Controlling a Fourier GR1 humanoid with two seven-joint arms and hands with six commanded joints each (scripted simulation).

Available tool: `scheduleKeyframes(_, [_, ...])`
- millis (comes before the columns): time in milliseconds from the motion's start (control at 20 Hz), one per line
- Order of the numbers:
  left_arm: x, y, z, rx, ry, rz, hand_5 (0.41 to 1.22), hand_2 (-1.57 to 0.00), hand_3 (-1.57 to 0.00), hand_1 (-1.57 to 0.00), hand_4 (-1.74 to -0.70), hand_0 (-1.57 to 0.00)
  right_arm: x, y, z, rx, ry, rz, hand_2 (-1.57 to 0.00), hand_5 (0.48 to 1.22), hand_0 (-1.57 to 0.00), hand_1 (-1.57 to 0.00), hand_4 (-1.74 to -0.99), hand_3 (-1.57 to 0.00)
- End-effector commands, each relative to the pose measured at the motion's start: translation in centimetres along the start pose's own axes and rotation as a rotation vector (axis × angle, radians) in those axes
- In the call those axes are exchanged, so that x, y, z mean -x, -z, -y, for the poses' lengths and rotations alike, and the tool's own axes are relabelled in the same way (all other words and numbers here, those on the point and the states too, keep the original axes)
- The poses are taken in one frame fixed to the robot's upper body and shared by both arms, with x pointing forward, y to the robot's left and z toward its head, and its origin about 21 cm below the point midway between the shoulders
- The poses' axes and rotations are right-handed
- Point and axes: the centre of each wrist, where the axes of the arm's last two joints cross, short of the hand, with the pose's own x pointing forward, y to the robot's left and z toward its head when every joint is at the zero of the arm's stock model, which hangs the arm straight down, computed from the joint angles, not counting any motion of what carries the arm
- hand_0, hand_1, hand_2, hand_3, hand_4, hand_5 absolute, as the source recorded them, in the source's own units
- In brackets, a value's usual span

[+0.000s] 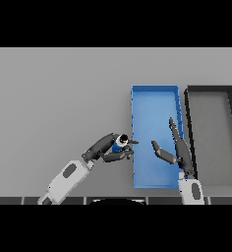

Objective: Pick up the blue pipe and place it into the blue bin.

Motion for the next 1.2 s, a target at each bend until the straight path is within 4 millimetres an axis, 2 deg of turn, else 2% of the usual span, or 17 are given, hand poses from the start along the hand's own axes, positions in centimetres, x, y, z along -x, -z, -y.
scheduleKeyframes(0, [0.0, 0.0, -0.4, -0.012, 0.008, -0.007, 1.219, -1.57, -1.50, -1.57, -1.74, -1.57, 0.0, 0.0, 0.0, -0.002, 0.008, -0.011, 0.00, 0.605, 0.00, 0.00, -1.178, 0.00])
scheduleKeyframes(100, [0.0, -0.4, -0.6, -0.012, 0.009, -0.002, 1.219, -1.57, -1.49, -1.57, -1.74, -1.57, 0.1, 0.1, 0.1, -0.007, 0.029, -0.018, 0.00, 0.605, 0.00, 0.00, -1.176, 0.00])
scheduleKeyframes(200, [0.1, -0.3, -0.5, -0.014, 0.013, -0.009, 1.220, -1.57, -1.50, -1.57, -1.74, -1.57, -0.6, 0.2, 1.0, -0.045, 0.103, 0.060, 0.00, 0.622, 0.00, 0.00, -1.196, 0.00])
scheduleKeyframes(300, [0.1, -0.4, -0.2, 0.002, 0.008, -0.021, 1.220, -1.57, -1.50, -1.57, -1.74, -1.57, -2.3, 0.6, 2.2, -0.143, 0.226, 0.136, 0.00, 0.589, 0.00, 0.00, -1.212, 0.00])
scheduleKeyframes(400, [0.1, -0.3, -0.7, 0.003, 0.011, -0.018, 1.221, -1.57, -1.50, -1.57, -1.74, -1.57, -4.5, 1.0, 3.4, -0.272, 0.244, 0.178, 0.00, 0.558, 0.00, 0.00, -1.256, 0.00])
scheduleKeyframes(450, [0.2, -0.1, -0.1, 0.013, 0.018, -0.019, 1.221, -1.57, -1.49, -1.57, -1.74, -1.57, -6.1, 1.6, 3.5, -0.341, 0.242, 0.196, 0.00, 0.537, 0.00, 0.00, -1.282, 0.00])
scheduleKeyframes(550, [0.0, -0.2, -0.5, 0.006, 0.027, -0.006, 1.221, -1.57, -1.49, -1.57, -1.74, -1.57, -8.2, 2.2, 4.0, -0.455, 0.210, 0.200, 0.00, 0.500, 0.00, 0.00, -1.314, 0.00])
scheduleKeyframes(700, [0.2, -0.1, -0.8, 0.006, 0.034, -0.011, 1.221, -1.57, -1.49, -1.57, -1.74, -1.57, -10.9, 3.3, 3.2, -0.601, 0.172, 0.218, 0.00, 0.502, 0.00, 0.00, -1.306, 0.00])
scheduleKeyframes(850, [0.0, 0.0, -0.7, 0.007, 0.030, -0.013, 1.221, -1.57, -1.48, -1.57, -1.74, -1.57, -13.0, 4.3, 1.5, -0.716, 0.118, 0.268, 0.00, 0.517, 0.00, 0.00, -1.311, 0.00])
scheduleKeyframes(1000, [-0.5, 0.1, -0.7, 0.017, 0.024, 0.005, 1.221, -1.57, -1.49, -1.57, -1.74, -1.57, -13.9, 5.8, -0.4, -0.793, 0.062, 0.259, 0.00, 0.527, 0.00, 0.00, -1.276, 0.00])
scheduleKeyframes(1150, [0.0, -0.1, -0.7, 0.041, 0.015, 0.021, 1.221, -1.57, -1.52, -1.57, -1.74, -1.57, -14.9, 6.9, -2.4, -0.857, 0.050, 0.277, 0.00, 0.531, 0.00, 0.00, -1.232, 0.00])
